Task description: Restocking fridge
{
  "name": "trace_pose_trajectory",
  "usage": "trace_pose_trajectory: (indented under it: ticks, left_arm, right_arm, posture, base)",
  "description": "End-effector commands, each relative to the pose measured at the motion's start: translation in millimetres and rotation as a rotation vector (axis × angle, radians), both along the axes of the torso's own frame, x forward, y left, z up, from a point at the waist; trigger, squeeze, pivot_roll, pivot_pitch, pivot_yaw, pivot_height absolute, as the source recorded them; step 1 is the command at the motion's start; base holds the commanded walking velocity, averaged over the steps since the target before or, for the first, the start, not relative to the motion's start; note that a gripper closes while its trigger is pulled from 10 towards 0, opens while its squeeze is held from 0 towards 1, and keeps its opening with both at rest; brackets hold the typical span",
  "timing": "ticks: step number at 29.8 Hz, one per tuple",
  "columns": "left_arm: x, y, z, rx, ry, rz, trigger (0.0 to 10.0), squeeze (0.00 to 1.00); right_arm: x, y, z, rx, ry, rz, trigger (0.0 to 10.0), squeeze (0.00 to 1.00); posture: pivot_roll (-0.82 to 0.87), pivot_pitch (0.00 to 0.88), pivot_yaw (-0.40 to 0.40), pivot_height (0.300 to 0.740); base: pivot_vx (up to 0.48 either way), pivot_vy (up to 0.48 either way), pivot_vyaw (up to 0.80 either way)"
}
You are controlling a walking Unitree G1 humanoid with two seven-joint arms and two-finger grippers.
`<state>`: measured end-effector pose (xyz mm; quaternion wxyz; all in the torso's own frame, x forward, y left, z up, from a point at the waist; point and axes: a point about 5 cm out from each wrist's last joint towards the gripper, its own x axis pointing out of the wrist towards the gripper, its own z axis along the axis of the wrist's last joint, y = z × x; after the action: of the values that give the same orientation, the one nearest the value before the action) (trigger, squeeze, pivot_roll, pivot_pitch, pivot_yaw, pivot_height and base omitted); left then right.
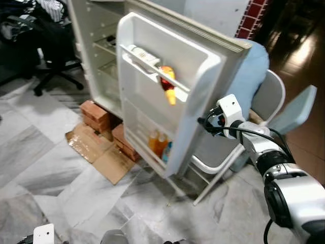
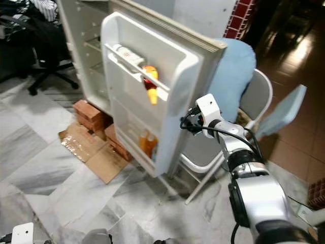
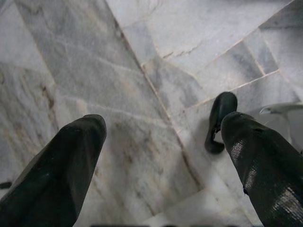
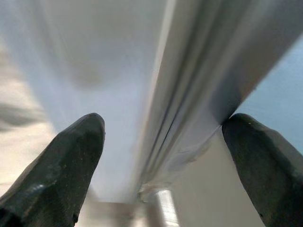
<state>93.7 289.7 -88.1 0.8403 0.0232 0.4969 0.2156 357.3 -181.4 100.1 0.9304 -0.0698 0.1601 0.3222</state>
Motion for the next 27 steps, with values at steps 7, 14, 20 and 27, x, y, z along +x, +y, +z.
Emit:
trace_pose_trajectory:
  ticks: [7,14,20,27]
  left_arm:
    - [-4.3,-2.2,-2,-0.004,0.023,-0.003,10.0,0.00]
    - [-2.7,-1.0,-2,-0.004,0.029,-0.014,10.0,0.00]
    - [-4.8,3.4,-1,0.004,0.044,-0.014,10.0,0.00]
    - [-8.3,6.1,0,0.004,0.035,0.010,10.0,0.00]
  right_arm:
    - [-51.7,-28.8,-12,0.070,0.162,0.372,10.0,0.00]
    - [-99.2,-88.8,-37,-0.205,0.380,0.453,10.0,0.00]
    - [-93.7,-117.7,-43,-0.583,0.402,0.359,10.0,0.00]
    - [-36.8,-81.6,-22,-0.536,0.078,-0.008,10.0,0.00]
  posture:
    - [0.15,0.000,-0.098,0.740]
    - [0.14,0.000,-0.089,0.740]
    - [0.14,0.000,-0.091,0.740]
    - [0.15,0.000,-0.094,0.740]
  base:
    - [0.000,0.000,0.00]
    - [0.000,0.000,0.00]
    - [0.000,0.000,0.00]
    - [0.000,0.000,0.00]
